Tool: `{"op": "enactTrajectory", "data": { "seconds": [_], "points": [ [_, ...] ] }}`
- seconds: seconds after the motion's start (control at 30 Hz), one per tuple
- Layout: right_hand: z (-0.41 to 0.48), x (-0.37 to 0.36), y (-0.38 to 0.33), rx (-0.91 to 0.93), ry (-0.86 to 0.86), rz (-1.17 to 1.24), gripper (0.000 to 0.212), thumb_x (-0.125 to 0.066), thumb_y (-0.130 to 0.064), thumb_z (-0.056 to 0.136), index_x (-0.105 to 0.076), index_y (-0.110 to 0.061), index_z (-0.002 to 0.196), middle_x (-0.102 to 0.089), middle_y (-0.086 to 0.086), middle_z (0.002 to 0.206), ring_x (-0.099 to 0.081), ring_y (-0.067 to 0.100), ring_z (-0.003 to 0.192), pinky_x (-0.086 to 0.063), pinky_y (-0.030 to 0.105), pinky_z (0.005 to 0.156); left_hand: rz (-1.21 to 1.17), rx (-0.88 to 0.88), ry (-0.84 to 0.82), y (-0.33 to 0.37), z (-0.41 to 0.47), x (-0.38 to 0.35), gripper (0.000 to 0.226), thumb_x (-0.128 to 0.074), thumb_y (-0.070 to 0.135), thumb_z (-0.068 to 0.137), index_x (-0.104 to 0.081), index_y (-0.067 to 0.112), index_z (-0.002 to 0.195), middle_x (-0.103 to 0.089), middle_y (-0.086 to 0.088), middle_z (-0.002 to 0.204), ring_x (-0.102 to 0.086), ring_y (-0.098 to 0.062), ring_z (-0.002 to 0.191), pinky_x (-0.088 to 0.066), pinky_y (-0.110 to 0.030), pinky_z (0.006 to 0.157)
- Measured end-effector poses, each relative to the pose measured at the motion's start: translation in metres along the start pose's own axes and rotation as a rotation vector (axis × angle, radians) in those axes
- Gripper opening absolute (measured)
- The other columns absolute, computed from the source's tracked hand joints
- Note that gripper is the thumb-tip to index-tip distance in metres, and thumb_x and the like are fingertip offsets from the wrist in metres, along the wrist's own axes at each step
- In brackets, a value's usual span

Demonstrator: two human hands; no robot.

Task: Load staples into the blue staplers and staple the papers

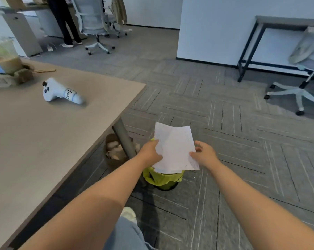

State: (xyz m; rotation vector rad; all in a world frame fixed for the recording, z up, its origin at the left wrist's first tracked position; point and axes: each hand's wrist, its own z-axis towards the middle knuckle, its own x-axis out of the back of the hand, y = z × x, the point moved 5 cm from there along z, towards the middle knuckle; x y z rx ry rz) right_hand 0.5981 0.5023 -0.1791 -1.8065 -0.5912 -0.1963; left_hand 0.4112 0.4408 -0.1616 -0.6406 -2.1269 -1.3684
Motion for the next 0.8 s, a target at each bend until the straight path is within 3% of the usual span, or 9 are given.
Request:
{"op": "enactTrajectory", "data": {
  "seconds": [0.1,0.23,0.3,0.5,0.63,0.7,0.8],
  "points": [
    [0.018,-0.015,0.029,-0.086,-0.025,0.011,0.045,-0.052,0.004,0.084,-0.048,-0.006,0.128,-0.062,0.012,0.106,-0.058,0.026,0.097,-0.046,0.025,0.066,-0.07,0.065,0.011,-0.027,0.02,-0.019,0.06,-0.057,0.01,0.087,-0.029,0.01,0.141,-0.035,-0.01,0.146,-0.037,-0.026,0.132,-0.034,-0.033,0.109],
    [0.037,-0.034,0.061,-0.171,0.009,0.04,0.045,-0.052,0.008,0.083,-0.048,-0.001,0.127,-0.055,0.017,0.126,-0.053,0.031,0.114,-0.044,0.034,0.09,0.007,0.097,0.076,-0.055,0.044,-0.036,0.046,-0.057,0.016,0.088,-0.046,0.005,0.132,-0.045,-0.012,0.141,-0.042,-0.026,0.129,-0.033,-0.032,0.108],
    [0.047,-0.044,0.076,-0.209,0.017,0.036,0.043,-0.05,0.009,0.083,-0.05,-0.001,0.125,-0.053,0.017,0.13,-0.051,0.031,0.117,-0.042,0.031,0.089,0.012,0.125,0.047,-0.067,0.055,-0.049,0.045,-0.056,0.018,0.09,-0.047,0.005,0.131,-0.045,-0.011,0.141,-0.042,-0.027,0.129,-0.032,-0.032,0.107],
    [0.077,-0.062,0.098,-0.272,0.02,0.033,0.044,-0.047,0.007,0.084,-0.051,-0.003,0.126,-0.051,0.016,0.134,-0.05,0.03,0.119,-0.042,0.029,0.09,-0.018,0.15,0.009,-0.087,0.083,-0.066,0.048,-0.051,0.021,0.092,-0.039,0.007,0.136,-0.04,-0.01,0.144,-0.039,-0.027,0.13,-0.033,-0.034,0.107],
    [0.087,-0.08,0.098,-0.346,-0.216,-0.019,0.06,-0.056,-0.005,0.086,-0.03,-0.006,0.141,-0.037,0.009,0.144,-0.04,0.03,0.129,-0.037,0.041,0.106,0.079,0.187,-0.098,-0.097,0.1,-0.071,0.057,-0.049,0.035,0.09,-0.029,0.017,0.14,-0.034,-0.011,0.146,-0.037,-0.032,0.129,-0.036,-0.044,0.107],
    [0.083,-0.086,0.1,-0.412,-0.308,-0.015,0.058,-0.052,-0.009,0.091,-0.025,-0.005,0.141,-0.037,0.001,0.138,-0.036,0.029,0.132,-0.031,0.041,0.109,0.118,0.267,-0.085,-0.104,0.098,-0.071,0.062,-0.049,0.039,0.089,-0.023,0.019,0.142,-0.025,-0.012,0.149,-0.028,-0.037,0.132,-0.032,-0.047,0.109],
    [0.081,-0.08,0.107,-0.448,-0.296,-0.005,0.061,-0.05,-0.015,0.093,-0.019,-0.009,0.144,-0.028,0.01,0.151,-0.035,0.03,0.133,-0.032,0.043,0.107,0.135,0.275,0.046,-0.107,0.088,-0.058,0.062,-0.049,0.037,0.091,-0.02,0.016,0.143,-0.018,-0.009,0.152,-0.019,-0.035,0.137,-0.027,-0.047,0.11]
  ]
}}
